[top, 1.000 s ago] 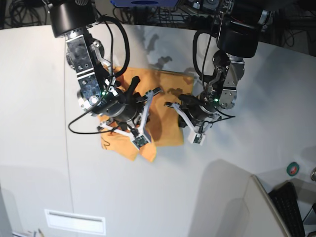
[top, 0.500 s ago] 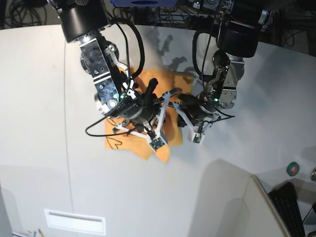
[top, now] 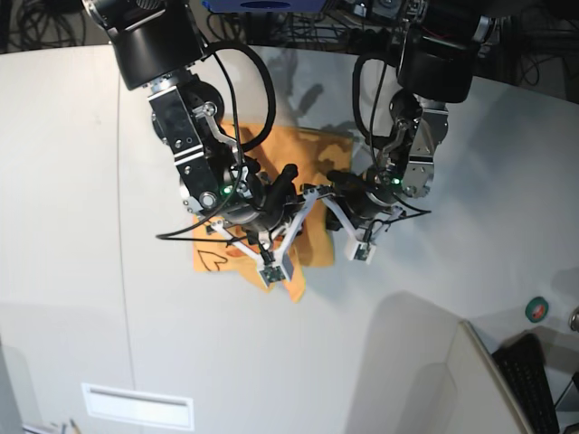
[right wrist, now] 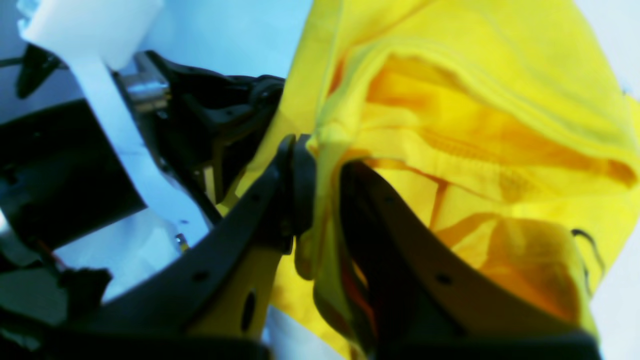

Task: Layout the t-shirt on the table in an organized manner, then fold the t-shirt properly
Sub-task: 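Lift the strip end with the right gripper and fold it toward the left gripper, then release the left gripper and press the folded bundle with the right gripper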

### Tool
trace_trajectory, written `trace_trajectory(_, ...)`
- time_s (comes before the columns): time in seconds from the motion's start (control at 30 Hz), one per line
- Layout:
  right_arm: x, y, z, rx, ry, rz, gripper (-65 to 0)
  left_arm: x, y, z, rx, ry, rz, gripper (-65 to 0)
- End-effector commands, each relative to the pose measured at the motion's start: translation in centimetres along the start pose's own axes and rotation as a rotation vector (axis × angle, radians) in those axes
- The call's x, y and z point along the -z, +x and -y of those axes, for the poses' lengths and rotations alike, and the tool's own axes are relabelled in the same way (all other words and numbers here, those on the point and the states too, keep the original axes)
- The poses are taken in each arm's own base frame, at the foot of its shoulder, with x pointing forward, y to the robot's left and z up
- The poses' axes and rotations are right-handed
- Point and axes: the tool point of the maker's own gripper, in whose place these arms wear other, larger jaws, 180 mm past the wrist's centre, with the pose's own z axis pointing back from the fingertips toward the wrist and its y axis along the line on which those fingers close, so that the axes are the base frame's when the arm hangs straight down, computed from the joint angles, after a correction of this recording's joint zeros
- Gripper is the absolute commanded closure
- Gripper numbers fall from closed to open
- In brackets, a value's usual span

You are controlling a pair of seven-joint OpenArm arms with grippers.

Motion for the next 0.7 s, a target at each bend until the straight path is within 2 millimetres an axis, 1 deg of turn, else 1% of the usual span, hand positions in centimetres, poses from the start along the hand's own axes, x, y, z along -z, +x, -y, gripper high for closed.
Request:
trace_trajectory(0.0,-0.3,2.1,-0.5,0.005,0.011,0.060,0.0,-0.5,1.7,0.2,0.016,-0.005,0.050,0.0)
trace_trajectory(0.03,-0.3,2.0,-0.5,0.005,0.011,0.059,0.0,-0.8,2.2,0.5,0.024,-0.008,0.067,0.0)
trace_trajectory(0.1,-0.3,2.0,-0.5,0.006,0.010,0.059,0.0,-1.7,2.6,-0.1,0.049,0.002,0.084,0.0)
trace_trajectory(0.17,-0.3,2.0,-0.5,0.006,0.010,0.059,0.0,-2.4,2.3,-0.3,0.058,0.008,0.090,0.0)
trace_trajectory(0.2,-0.3,1.9,-0.5,0.007,0.010,0.057,0.0,-3.1,2.0,-1.3,0.055,0.028,0.091,0.0)
trace_trajectory(0.33,-0.3,1.2,-0.7,0.014,0.013,0.047,0.0,-5.9,-0.3,-4.9,-0.023,0.123,0.097,0.0)
trace_trajectory(0.43,-0.3,0.7,-0.8,0.018,0.015,0.039,0.0,-8.2,-2.3,-7.3,-0.046,0.189,0.086,0.0)
trace_trajectory(0.47,-0.3,0.5,-0.8,0.020,0.016,0.036,0.0,-9.0,-3.3,-7.9,-0.044,0.204,0.070,0.0)
trace_trajectory(0.57,-0.4,0.3,-0.9,0.023,0.018,0.036,0.0,-10.4,-5.6,-8.7,-0.032,0.224,0.025,0.0)
trace_trajectory(0.67,-0.7,0.5,-1.0,0.025,0.019,0.047,0.0,-11.0,-7.6,-8.5,-0.037,0.224,-0.012,0.0)
